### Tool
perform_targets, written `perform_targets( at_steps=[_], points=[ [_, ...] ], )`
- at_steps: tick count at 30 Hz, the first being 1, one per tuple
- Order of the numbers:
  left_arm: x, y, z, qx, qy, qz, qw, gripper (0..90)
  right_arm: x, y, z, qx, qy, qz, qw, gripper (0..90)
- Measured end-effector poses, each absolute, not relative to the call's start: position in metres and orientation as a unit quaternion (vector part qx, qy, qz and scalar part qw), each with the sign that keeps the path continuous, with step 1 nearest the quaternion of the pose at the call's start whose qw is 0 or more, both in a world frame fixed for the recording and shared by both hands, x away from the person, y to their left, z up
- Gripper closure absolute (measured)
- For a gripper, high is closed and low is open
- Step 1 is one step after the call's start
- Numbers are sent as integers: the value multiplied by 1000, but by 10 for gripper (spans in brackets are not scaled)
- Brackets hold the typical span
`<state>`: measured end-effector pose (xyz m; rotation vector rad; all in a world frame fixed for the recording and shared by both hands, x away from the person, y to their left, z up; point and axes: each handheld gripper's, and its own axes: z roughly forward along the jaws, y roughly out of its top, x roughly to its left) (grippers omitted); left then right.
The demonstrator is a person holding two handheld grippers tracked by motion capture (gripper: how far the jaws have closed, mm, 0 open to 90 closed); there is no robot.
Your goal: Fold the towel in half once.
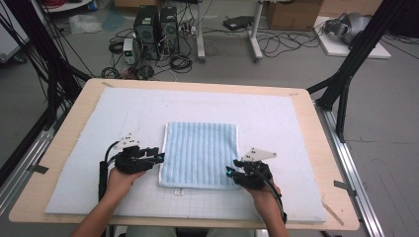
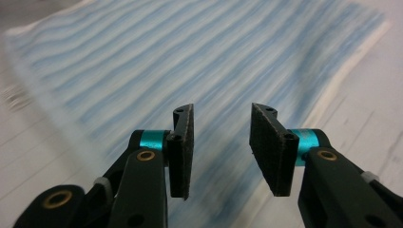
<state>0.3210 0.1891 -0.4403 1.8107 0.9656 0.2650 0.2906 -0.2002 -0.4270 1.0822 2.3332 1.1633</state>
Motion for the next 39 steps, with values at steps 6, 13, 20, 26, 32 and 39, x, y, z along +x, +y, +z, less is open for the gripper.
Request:
perform_targets(
  at_steps=[6, 13, 20, 26, 32, 39],
  points=[
    [334, 189, -442, 753, 403, 117, 507, 613, 352, -194, -431, 404, 802, 404, 174, 645],
    [347, 186, -438, 747, 407, 122, 512, 633, 399, -194, -447, 450, 790, 379, 171, 668],
    [348, 191, -440, 748, 406, 122, 511, 618, 390, -211, -440, 470, 778, 371, 192, 573],
    [348, 195, -438, 741, 391, 136, 528, 537, 359, -226, -424, 446, 769, 407, 208, 359],
    [349, 203, -437, 726, 404, 140, 539, 380, 329, -239, -416, 414, 775, 421, 227, 188],
    [345, 209, -431, 709, 412, 139, 555, 252, 321, -246, -420, 399, 780, 431, 216, 117]
  ],
)
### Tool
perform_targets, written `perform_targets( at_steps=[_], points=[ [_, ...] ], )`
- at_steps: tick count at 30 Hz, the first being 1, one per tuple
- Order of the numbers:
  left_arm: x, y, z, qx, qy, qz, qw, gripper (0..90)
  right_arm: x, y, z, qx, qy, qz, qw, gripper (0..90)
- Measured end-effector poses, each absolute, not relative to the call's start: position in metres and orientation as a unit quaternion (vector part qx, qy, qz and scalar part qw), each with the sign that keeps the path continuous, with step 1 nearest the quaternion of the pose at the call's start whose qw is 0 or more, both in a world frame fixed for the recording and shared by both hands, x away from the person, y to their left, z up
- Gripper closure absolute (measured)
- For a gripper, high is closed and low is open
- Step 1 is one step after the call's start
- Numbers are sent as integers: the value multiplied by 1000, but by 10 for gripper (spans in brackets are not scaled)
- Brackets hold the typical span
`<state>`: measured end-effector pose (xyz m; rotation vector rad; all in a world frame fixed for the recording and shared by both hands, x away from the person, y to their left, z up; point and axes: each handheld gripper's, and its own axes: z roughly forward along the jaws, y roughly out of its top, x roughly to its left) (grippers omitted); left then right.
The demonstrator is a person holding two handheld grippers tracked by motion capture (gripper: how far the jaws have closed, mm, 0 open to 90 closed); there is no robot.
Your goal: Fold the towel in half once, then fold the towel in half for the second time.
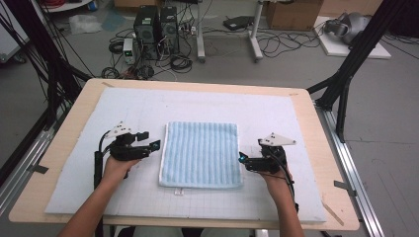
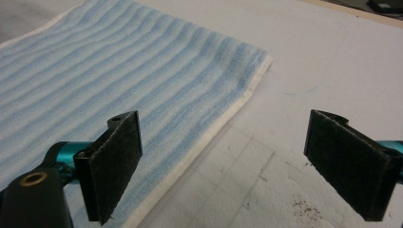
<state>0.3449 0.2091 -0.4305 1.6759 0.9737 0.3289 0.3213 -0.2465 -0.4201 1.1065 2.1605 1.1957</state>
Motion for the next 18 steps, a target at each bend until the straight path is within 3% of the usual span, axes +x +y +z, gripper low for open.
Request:
perform_targets(
  at_steps=[2, 18],
  points=[
    [345, 210, -430, 709, 411, 134, 557, 181, 321, -246, -419, 396, 780, 432, 220, 116],
    [345, 210, -430, 714, 407, 129, 555, 185, 321, -250, -419, 395, 778, 437, 219, 116]
  ],
)
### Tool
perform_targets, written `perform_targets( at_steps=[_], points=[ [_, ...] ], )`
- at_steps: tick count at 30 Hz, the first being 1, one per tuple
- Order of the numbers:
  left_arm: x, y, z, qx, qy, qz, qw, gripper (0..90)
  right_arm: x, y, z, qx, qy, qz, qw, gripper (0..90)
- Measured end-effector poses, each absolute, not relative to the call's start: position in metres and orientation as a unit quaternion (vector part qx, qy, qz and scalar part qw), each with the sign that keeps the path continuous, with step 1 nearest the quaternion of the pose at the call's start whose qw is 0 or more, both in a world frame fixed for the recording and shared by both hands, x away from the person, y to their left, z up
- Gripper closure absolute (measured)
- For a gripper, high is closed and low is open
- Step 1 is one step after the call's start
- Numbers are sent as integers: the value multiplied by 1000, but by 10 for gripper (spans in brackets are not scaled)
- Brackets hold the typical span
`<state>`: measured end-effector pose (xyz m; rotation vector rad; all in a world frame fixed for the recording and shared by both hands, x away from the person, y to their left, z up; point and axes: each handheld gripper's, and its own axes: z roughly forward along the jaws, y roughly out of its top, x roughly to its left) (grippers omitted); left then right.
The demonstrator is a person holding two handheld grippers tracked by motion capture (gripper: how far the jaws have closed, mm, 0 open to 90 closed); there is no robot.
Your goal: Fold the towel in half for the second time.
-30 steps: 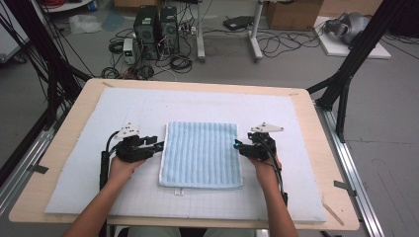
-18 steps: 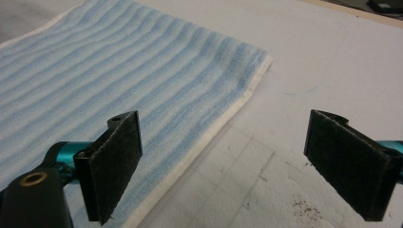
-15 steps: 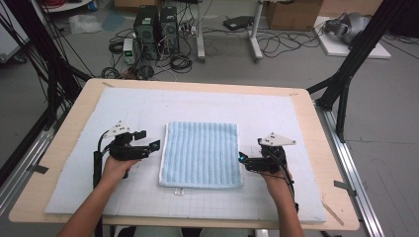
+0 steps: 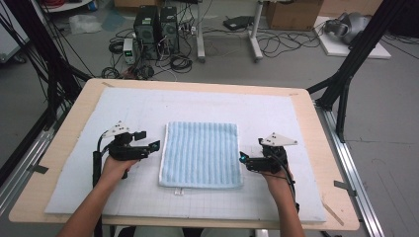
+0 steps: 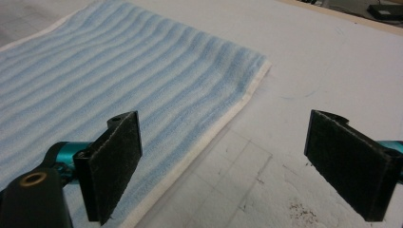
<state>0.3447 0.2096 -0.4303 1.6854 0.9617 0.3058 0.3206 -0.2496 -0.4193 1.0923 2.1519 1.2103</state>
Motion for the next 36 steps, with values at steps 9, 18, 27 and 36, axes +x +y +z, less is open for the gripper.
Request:
perform_targets(
  at_steps=[9, 18, 27, 36],
  points=[
    [352, 211, -423, 714, 388, 152, 562, 257, 322, -247, -419, 392, 778, 442, 214, 115],
    [374, 206, -413, 722, 373, 163, 560, 275, 322, -246, -420, 391, 780, 442, 207, 114],
    [409, 194, -410, 735, 401, 155, 524, 211, 322, -244, -421, 388, 785, 439, 203, 113],
    [442, 175, -422, 779, 377, 146, 479, 378, 322, -240, -423, 385, 789, 435, 200, 113]
  ],
)
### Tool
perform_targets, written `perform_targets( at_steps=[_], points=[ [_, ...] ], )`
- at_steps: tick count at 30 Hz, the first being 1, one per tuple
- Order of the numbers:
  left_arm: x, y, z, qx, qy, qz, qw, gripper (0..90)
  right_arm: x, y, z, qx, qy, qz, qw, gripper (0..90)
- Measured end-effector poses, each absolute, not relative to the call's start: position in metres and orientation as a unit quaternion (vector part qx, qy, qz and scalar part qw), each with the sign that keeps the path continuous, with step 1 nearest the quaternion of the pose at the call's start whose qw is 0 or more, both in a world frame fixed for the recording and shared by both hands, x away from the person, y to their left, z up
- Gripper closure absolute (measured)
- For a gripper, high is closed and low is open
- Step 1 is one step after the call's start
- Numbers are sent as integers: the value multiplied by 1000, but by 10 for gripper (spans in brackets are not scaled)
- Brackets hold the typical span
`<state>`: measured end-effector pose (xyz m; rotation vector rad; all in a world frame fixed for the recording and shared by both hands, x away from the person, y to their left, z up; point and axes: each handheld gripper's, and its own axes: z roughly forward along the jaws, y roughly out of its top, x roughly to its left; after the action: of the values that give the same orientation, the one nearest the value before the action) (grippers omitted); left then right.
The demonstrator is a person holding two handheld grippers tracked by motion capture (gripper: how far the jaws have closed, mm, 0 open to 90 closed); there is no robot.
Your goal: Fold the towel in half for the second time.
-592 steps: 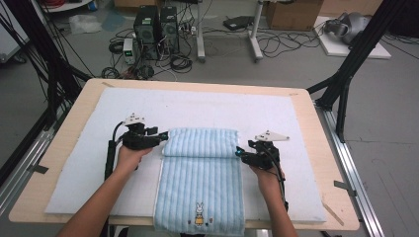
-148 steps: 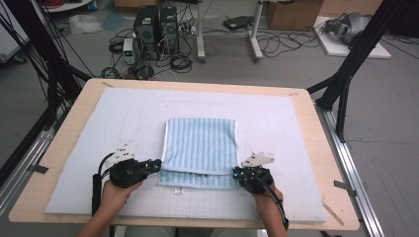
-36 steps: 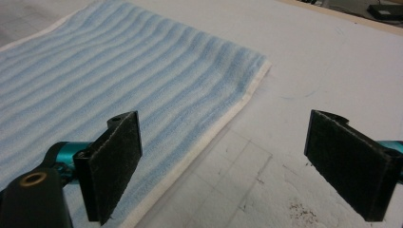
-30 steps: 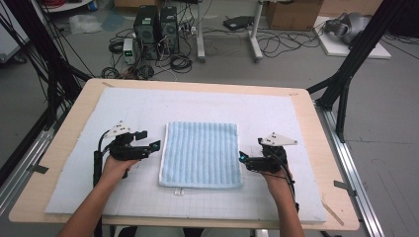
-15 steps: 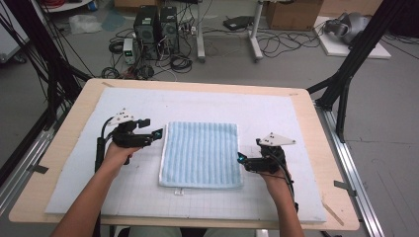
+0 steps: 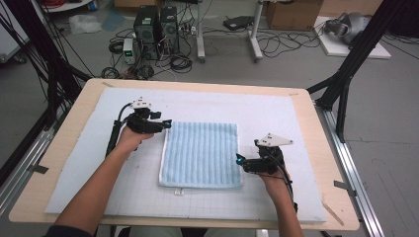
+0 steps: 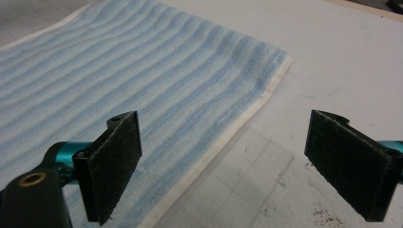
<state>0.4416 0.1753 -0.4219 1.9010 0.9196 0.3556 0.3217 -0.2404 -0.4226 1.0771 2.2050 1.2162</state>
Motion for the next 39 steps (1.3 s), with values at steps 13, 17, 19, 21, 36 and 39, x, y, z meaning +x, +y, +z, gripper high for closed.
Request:
perform_targets(
  at_steps=[13, 17, 19, 21, 36, 39],
  points=[
    [453, 163, -450, 820, 364, 152, 415, 486, 322, -238, -424, 384, 792, 432, 195, 113],
    [455, 162, -451, 820, 363, 151, 415, 515, 322, -237, -426, 385, 794, 430, 191, 113],
    [455, 163, -451, 820, 361, 148, 419, 551, 323, -236, -427, 383, 795, 428, 192, 113],
    [454, 162, -451, 823, 351, 145, 422, 623, 325, -235, -428, 383, 796, 428, 191, 113],
    [453, 161, -451, 819, 354, 123, 435, 832, 374, -230, -429, 405, 802, 401, 177, 114],
    [453, 162, -451, 819, 356, 120, 434, 832, 388, -227, -428, 412, 805, 393, 169, 114]
  ],
)
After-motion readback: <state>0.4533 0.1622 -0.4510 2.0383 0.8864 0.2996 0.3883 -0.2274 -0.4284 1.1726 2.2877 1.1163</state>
